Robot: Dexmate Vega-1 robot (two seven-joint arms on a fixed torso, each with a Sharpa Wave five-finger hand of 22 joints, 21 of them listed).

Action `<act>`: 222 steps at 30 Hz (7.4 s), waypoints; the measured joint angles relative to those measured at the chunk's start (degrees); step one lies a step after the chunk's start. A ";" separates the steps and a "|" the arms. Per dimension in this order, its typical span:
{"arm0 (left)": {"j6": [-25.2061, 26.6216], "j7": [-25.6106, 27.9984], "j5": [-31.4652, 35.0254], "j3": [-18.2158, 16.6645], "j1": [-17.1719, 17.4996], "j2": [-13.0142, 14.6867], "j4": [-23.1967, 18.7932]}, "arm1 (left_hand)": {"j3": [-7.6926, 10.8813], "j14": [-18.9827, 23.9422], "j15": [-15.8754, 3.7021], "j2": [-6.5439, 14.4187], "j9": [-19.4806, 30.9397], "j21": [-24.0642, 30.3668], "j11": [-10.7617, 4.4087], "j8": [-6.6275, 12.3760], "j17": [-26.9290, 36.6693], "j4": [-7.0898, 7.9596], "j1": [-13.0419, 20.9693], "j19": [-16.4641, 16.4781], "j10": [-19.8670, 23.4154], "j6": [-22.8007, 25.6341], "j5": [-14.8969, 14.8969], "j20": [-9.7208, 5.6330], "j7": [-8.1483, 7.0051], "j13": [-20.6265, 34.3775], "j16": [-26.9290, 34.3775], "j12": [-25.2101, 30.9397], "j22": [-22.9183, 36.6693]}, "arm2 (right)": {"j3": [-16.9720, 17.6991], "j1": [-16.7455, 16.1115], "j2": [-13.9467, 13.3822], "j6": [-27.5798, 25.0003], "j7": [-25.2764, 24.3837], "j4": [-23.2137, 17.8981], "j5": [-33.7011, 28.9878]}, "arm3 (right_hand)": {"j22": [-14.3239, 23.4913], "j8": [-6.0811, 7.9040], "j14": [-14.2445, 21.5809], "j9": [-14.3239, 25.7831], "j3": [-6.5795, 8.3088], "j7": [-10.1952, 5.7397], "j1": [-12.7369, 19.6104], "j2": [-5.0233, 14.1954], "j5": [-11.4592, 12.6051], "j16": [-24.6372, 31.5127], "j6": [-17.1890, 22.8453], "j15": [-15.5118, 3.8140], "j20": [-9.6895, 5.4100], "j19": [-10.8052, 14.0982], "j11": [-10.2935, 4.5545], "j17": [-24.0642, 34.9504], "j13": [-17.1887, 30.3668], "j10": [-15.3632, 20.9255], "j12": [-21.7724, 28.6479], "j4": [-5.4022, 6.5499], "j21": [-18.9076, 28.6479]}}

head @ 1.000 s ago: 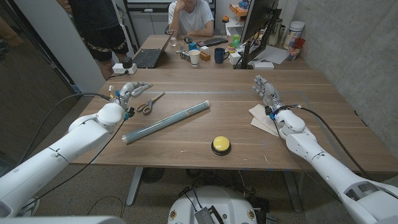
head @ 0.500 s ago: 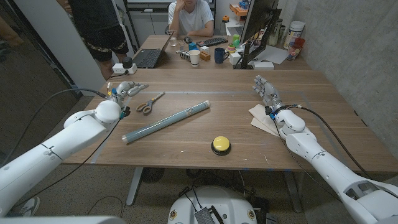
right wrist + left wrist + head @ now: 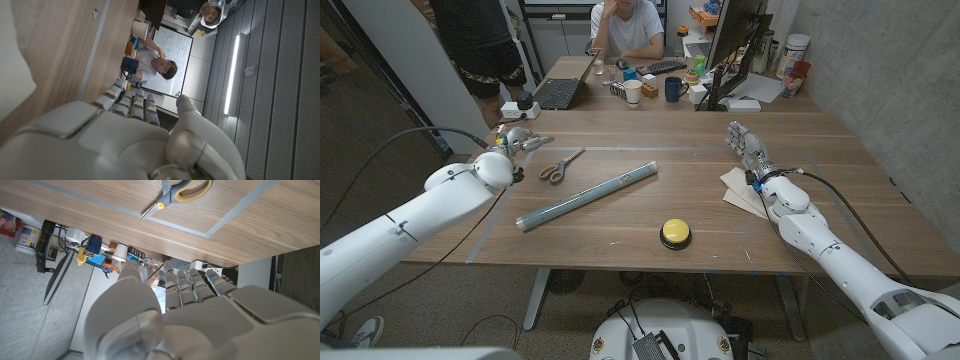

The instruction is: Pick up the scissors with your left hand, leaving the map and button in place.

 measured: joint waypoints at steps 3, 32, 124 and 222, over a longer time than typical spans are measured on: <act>1.71 -0.74 1.29 1.55 -1.54 0.35 -0.09 | 0.00 0.00 0.00 0.00 0.00 0.00 0.00 0.00 0.00 0.00 0.00 0.00 0.00 0.09 0.00 0.00 -0.09 0.00 0.00 0.00 0.00 | -0.10 0.12 0.04 0.09 -0.02 0.00 -0.19 | 0.00 0.00 0.00 0.00 0.00 0.00 0.00 0.00 0.00 0.00 0.00 0.00 0.00 0.00 0.00 0.00 0.00 0.00 0.00 0.00 0.00; 16.49 -15.53 19.99 25.50 -23.22 1.29 2.34 | 0.21 1.31 0.70 0.30 0.00 0.00 2.67 0.44 -0.15 -0.58 1.66 0.63 1.41 2.74 -0.45 0.62 0.52 0.00 0.00 -0.17 -0.02 | -0.15 0.18 0.81 1.54 -1.03 0.05 -0.77 | 0.00 0.00 0.62 -0.02 0.00 0.02 0.22 -0.22 0.00 0.00 0.61 0.19 -0.01 0.84 0.50 -0.13 -0.16 0.51 0.00 0.00 0.00; 21.45 -22.23 38.29 41.38 -32.88 -18.71 27.77 | -0.96 3.34 2.73 -0.16 -0.01 0.00 4.39 0.22 0.27 -0.12 2.24 1.11 3.15 6.92 -0.85 2.15 3.08 0.00 0.00 -0.44 -0.03 | -0.31 2.20 1.24 4.04 6.65 8.95 1.04 | -0.01 0.00 1.54 -0.04 0.00 0.02 0.22 -0.22 0.22 0.00 2.66 0.50 -0.01 0.83 0.50 -0.11 -0.02 1.75 0.00 0.00 -0.20; 14.86 -11.74 32.23 38.80 -31.07 -26.11 39.59 | 0.92 8.72 -0.30 2.03 -0.34 0.84 0.29 0.92 -0.16 -2.51 7.92 4.34 10.37 19.26 -0.85 1.84 5.34 -0.15 0.00 0.00 -0.04 | -0.32 6.92 3.73 6.40 10.95 19.36 1.46 | -0.01 0.00 1.74 -0.04 0.00 0.02 -0.09 -0.53 0.21 0.00 2.65 0.70 -0.21 1.03 0.30 -0.11 -0.03 2.76 0.00 0.00 -0.40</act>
